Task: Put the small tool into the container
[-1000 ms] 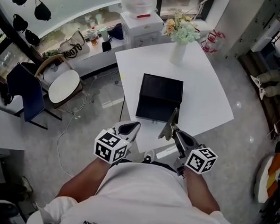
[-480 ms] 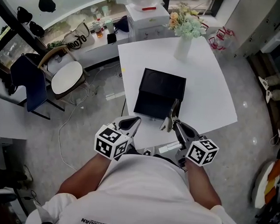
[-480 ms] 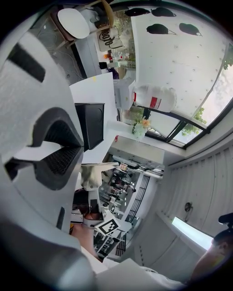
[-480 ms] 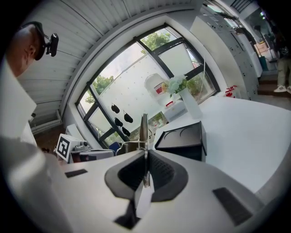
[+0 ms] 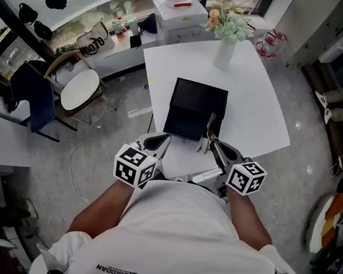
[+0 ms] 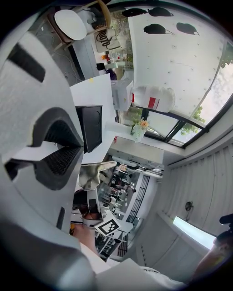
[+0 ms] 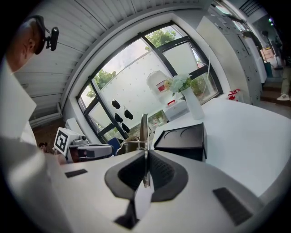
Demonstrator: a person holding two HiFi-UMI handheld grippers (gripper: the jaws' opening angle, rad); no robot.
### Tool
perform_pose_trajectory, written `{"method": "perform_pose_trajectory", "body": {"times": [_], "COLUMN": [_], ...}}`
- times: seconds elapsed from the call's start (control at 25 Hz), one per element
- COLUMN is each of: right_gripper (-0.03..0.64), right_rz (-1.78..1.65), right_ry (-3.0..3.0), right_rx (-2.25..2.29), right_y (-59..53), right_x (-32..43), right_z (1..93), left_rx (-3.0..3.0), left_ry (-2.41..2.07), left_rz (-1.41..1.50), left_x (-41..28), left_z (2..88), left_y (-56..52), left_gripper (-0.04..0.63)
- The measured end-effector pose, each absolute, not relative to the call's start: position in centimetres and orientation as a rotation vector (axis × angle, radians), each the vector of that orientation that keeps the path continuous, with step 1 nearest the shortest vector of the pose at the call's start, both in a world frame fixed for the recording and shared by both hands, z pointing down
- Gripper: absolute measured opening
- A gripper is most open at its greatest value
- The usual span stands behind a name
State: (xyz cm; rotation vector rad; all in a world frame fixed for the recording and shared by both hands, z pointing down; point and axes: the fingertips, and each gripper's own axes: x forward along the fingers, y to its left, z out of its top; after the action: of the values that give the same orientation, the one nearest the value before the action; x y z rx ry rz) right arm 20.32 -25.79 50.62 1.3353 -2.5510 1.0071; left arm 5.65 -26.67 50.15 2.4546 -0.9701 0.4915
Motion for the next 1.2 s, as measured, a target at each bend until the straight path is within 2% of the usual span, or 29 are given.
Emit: {"method": "perform_pose_trajectory", "body": {"times": [0.8, 1.2], "right_gripper": [0.011, 0.011], "right_rz": [0.102, -0.188], "right_ry": [-2.074, -1.824], "right_rx": [0.796, 0.656], "right_y": [-33.3, -35.6], "right_x": [15.3, 14.2], "right_z": [58.8, 65.0], "left_rx": [2.353, 2.329], "left_ry": [-1.064, -1.100], "left_rz": [0.451, 0.431], "left_x": [0.5, -1.2], "left_z": [51.7, 52.0], "left_y": [-26.6, -26.5], "left_gripper": [0.009, 0.009]}}
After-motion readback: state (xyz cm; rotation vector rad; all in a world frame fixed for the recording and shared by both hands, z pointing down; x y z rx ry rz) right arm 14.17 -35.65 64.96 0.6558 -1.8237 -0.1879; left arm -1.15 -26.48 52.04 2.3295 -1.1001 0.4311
